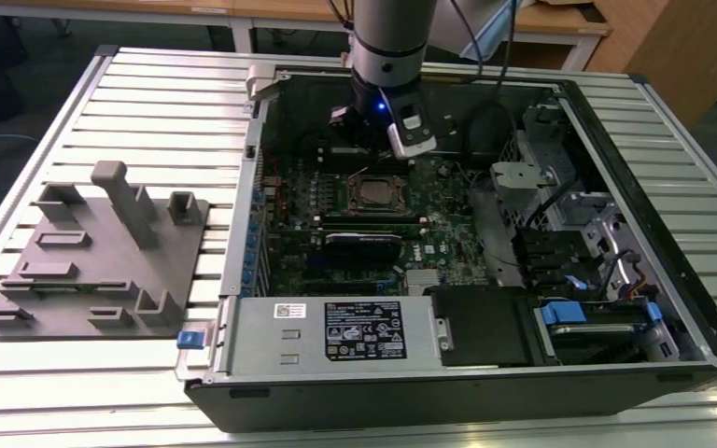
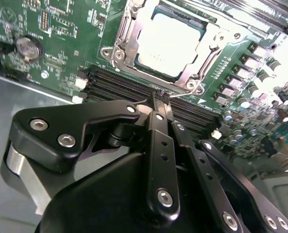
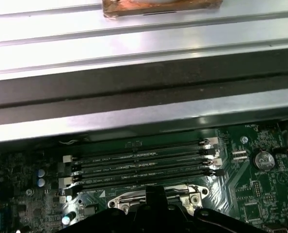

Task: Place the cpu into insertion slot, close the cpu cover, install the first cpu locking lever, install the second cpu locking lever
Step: 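Install the first cpu locking lever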

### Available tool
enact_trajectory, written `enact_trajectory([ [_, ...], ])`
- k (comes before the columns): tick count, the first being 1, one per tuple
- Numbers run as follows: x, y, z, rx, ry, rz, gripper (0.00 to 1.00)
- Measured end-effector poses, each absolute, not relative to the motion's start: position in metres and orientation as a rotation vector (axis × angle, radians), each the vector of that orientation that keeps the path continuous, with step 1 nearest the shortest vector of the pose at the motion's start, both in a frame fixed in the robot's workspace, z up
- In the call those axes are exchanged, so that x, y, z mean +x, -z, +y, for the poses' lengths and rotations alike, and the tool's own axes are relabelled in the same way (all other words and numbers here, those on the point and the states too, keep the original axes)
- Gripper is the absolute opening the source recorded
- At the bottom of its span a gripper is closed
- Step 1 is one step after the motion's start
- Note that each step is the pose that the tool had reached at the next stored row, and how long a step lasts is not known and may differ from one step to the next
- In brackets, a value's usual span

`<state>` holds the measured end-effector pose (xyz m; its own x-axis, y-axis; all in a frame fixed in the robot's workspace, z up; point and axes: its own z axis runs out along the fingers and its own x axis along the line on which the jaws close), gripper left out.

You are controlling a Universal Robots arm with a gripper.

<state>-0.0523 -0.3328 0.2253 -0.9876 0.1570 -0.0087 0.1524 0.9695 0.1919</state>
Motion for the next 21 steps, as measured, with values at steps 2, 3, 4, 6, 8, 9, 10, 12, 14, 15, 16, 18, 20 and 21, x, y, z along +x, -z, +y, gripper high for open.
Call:
enact_trajectory([
  [2, -0.0523, -0.225, -0.3328, 0.284, -0.298, 3.088, 0.11],
  [3, -0.0523, -0.2249, -0.3328, 0.3, -0.297, 3.085, 0.11],
  [4, -0.0523, -0.2249, -0.3328, 0.312, -0.297, 3.084, 0.11],
  [6, -0.0523, -0.2249, -0.3328, 0.313, -0.297, 3.083, 0.11],
  [8, -0.0523, -0.2248, -0.3328, 0.314, -0.298, 3.083, 0.11],
  [9, -0.0523, -0.2247, -0.3328, 0.314, -0.298, 3.083, 0.11],
  [10, -0.0523, -0.2244, -0.3328, 0.317, -0.298, 3.082, 0.11],
  [12, -0.0524, -0.2238, -0.3328, 0.331, -0.298, 3.08, 0.11],
  [14, -0.0523, -0.2234, -0.3327, 0.343, -0.297, 3.077, 0.11],
  [15, -0.0524, -0.2232, -0.3323, 0.347, -0.297, 3.077, 0.11],
  [16, -0.0524, -0.2232, -0.3316, 0.349, -0.297, 3.076, 0.11],
  [18, -0.0524, -0.2231, -0.3298, 0.353, -0.297, 3.076, 0.11],
  [20, -0.0524, -0.223, -0.3283, 0.355, -0.297, 3.075, 0.11],
  [21, -0.0524, -0.223, -0.3277, 0.357, -0.297, 3.075, 0.11],
])
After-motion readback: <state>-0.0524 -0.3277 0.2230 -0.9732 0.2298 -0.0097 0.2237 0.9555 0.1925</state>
